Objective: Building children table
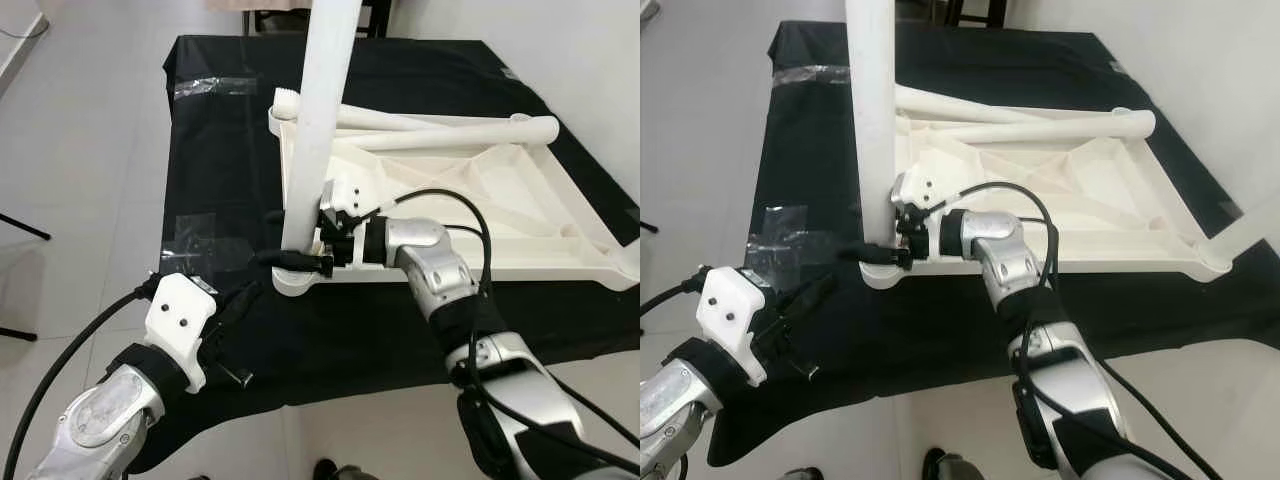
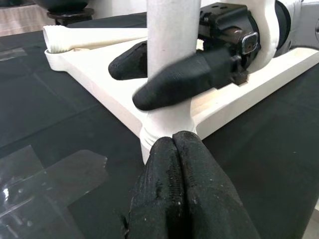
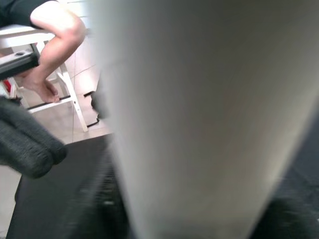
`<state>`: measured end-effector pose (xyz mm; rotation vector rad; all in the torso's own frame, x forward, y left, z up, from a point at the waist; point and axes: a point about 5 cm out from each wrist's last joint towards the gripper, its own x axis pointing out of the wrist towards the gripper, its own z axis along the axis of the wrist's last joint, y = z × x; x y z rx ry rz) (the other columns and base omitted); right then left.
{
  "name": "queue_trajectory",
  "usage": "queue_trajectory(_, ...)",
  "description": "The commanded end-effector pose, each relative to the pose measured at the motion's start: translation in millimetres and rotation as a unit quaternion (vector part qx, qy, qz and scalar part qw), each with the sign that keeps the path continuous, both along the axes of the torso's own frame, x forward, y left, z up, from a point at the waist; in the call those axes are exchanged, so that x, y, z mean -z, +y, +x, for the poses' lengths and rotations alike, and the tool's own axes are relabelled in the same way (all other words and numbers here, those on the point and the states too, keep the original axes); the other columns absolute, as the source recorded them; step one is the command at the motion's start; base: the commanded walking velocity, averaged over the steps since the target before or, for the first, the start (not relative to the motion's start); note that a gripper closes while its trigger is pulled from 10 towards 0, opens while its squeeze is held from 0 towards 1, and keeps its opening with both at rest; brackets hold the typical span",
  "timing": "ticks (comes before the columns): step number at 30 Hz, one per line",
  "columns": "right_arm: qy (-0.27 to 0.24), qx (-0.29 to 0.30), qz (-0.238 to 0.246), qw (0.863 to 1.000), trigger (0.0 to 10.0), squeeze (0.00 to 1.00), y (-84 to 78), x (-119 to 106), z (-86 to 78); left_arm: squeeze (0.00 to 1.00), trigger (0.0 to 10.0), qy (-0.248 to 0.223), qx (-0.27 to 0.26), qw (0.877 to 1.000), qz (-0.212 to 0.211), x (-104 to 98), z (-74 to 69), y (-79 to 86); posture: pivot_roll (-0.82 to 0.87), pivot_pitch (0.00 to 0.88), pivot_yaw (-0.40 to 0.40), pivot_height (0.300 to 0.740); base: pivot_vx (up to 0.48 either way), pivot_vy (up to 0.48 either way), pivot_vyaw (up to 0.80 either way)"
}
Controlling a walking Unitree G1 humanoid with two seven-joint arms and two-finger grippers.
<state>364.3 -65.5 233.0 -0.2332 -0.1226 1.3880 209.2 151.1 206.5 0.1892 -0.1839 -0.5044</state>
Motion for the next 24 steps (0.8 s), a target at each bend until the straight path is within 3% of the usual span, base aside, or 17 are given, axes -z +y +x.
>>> queue_trajectory(1,-0.002,-0.031,0.005,1.0,0.0,0.0,5.8,-1.5,-2.2,0.0,10.0,0.004,0.001,1.0,0.003,0.4,-2.5,-1.0,0.17,0.239,-0.16,0.74,0.0,0.0,0.0)
queue_trajectory(8,-0.002,-0.048,0.007,0.999,0.0,0.0,3.3,2.5,-2.5,0.0,10.0,0.005,-0.001,1.0,0.003,0.6,-3.1,-0.3,0.17,0.244,-0.16,0.74,0.0,0.0,0.0)
queue_trajectory(16,-0.011,0.0,0.022,1.0,0.0,0.0,-14.9,6.0,1.4,0.0,10.0,0.008,0.002,1.0,0.003,1.6,-3.0,-1.3,0.16,0.246,-0.156,0.74,0.0,0.0,0.0)
queue_trajectory(17,-0.003,0.098,0.026,0.995,10.0,0.0,-21.2,11.2,8.8,0.0,10.0,0.008,0.002,1.0,0.003,1.9,-3.1,-0.8,0.14,0.247,-0.164,0.74,0.0,0.0,0.0)
queue_trajectory(18,-0.003,0.098,0.026,0.995,10.0,0.0,-21.2,11.2,8.8,0.0,10.0,0.008,0.002,1.0,0.003,1.9,-3.1,-0.8,0.14,0.247,-0.164,0.74,0.0,0.0,0.0)
queue_trajectory(19,0.002,0.169,0.027,0.985,10.0,0.0,-26.8,15.5,13.8,0.0,10.0,0.009,0.002,1.0,0.004,2.0,-3.1,-0.4,0.14,0.247,-0.164,0.74,0.0,0.0,0.0)
queue_trajectory(21,0.002,0.169,0.027,0.985,10.0,0.0,-26.8,15.5,13.8,0.0,10.0,0.009,0.002,1.0,0.004,2.0,-3.1,-0.4,0.14,0.247,-0.164,0.74,0.0,0.0,0.0)
queue_trajectory(22,0.011,0.334,0.025,0.942,10.0,0.0,-34.1,37.1,10.4,0.0,10.0,0.009,0.002,1.0,0.002,1.7,-3.4,0.8,0.13,0.257,-0.157,0.74,0.0,0.0,0.0)
queue_trajectory(23,0.011,0.334,0.025,0.942,10.0,0.0,-34.1,37.1,10.4,0.0,10.0,0.009,0.002,1.0,0.002,1.7,-3.4,0.8,0.13,0.257,-0.157,0.74,0.0,0.0,0.0)
queue_trajectory(24,-0.003,0.43,0.016,0.903,10.0,0.0,-35.6,55.7,-4.6,0.0,10.0,0.01,0.003,1.0,0.002,2.0,-3.4,1.6,0.12,0.255,-0.145,0.74,0.0,0.0,0.0)
